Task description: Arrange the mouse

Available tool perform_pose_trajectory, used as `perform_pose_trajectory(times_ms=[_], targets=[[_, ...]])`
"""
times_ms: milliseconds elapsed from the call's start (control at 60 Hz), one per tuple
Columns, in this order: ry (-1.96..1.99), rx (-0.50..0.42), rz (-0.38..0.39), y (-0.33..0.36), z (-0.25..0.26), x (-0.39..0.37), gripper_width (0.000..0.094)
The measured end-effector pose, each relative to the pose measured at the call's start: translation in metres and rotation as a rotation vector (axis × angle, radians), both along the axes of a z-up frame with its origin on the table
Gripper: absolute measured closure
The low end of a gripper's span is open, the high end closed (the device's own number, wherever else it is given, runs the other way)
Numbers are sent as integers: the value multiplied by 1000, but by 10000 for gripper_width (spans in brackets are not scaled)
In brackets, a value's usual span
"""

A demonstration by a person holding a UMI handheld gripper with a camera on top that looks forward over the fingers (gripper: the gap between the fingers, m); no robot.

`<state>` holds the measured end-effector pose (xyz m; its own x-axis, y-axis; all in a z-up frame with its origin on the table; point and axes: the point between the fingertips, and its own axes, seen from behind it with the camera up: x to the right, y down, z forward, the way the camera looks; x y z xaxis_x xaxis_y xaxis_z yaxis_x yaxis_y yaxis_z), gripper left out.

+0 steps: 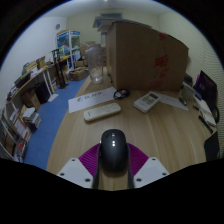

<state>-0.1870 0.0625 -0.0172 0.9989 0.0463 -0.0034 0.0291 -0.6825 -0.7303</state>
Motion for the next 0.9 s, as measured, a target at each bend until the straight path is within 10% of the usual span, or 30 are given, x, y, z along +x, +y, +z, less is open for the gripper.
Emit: perform_pose_trajectory(times_ms=[217, 600, 900], targets=[[139, -77, 101, -15, 22, -16, 580], [21, 395, 198, -30, 263, 247, 583], [-108, 110, 70, -95, 85, 459, 581]])
